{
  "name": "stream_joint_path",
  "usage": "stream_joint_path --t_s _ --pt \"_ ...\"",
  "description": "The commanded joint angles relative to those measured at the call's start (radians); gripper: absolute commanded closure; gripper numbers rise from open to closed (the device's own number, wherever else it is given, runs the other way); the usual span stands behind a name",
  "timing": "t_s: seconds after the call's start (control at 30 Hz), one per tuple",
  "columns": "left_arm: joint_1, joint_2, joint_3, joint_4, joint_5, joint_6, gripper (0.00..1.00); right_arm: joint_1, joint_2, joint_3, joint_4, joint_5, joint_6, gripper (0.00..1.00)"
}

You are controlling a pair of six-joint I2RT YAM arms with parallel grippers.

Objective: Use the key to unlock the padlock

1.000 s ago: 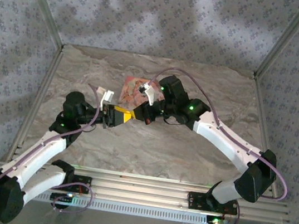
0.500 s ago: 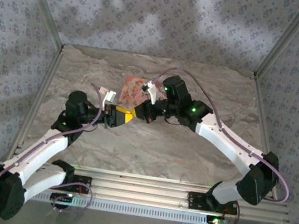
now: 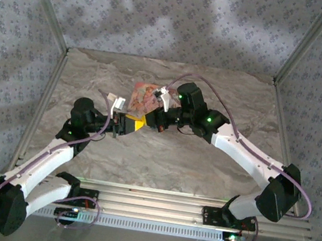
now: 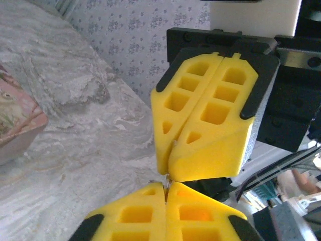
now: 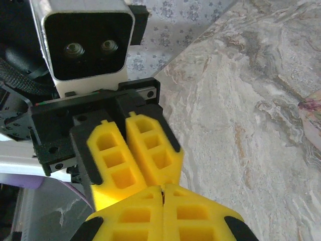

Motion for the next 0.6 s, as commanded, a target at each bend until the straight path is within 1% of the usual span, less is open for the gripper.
stream_joint_path --t_s 0.0,0.07,0.1,0.13,0.2,0.23,0.3,0.37,0.47,0.5,0.57 --pt "-0.011 -0.007 0.036 0.033 0.033 0.023 1.0 -0.003 -0.028 -0.013 0.056 -0.008 0.033 1.0" --pt "-0.011 -0.011 0.036 0.022 0.021 0.029 1.0 -0.004 -0.03 -0.013 0.057 0.004 0.047 1.0" --pt "-0.011 -0.014 0.04 0.004 0.012 0.041 1.0 -0.005 -0.035 -0.014 0.055 0.023 0.059 0.98" --pt "-0.011 -0.019 0.041 -0.015 0.0 0.053 1.0 -0.006 -0.042 -0.017 0.057 0.042 0.074 0.89" --pt "-0.011 -0.029 0.046 -0.061 -0.03 0.084 1.0 -0.013 -0.061 -0.017 0.052 0.094 0.119 0.63" --pt "-0.011 -0.037 0.048 -0.082 -0.044 0.099 1.0 -0.017 -0.074 -0.017 0.045 0.124 0.145 0.57" --pt "-0.011 -0.048 0.048 -0.104 -0.066 0.114 1.0 -0.027 -0.101 -0.028 0.046 0.171 0.189 0.54" --pt "-0.011 -0.053 0.05 -0.115 -0.078 0.122 1.0 -0.031 -0.127 -0.05 0.056 0.213 0.239 0.55" --pt "-0.011 -0.052 0.055 -0.121 -0.081 0.126 1.0 -0.021 -0.137 -0.064 0.095 0.216 0.287 0.58" --pt "-0.011 -0.051 0.057 -0.121 -0.082 0.128 1.0 -0.012 -0.133 -0.096 0.097 0.216 0.292 0.58" --pt "-0.011 -0.052 0.057 -0.121 -0.083 0.128 1.0 0.008 -0.117 -0.09 0.095 0.216 0.293 0.58"
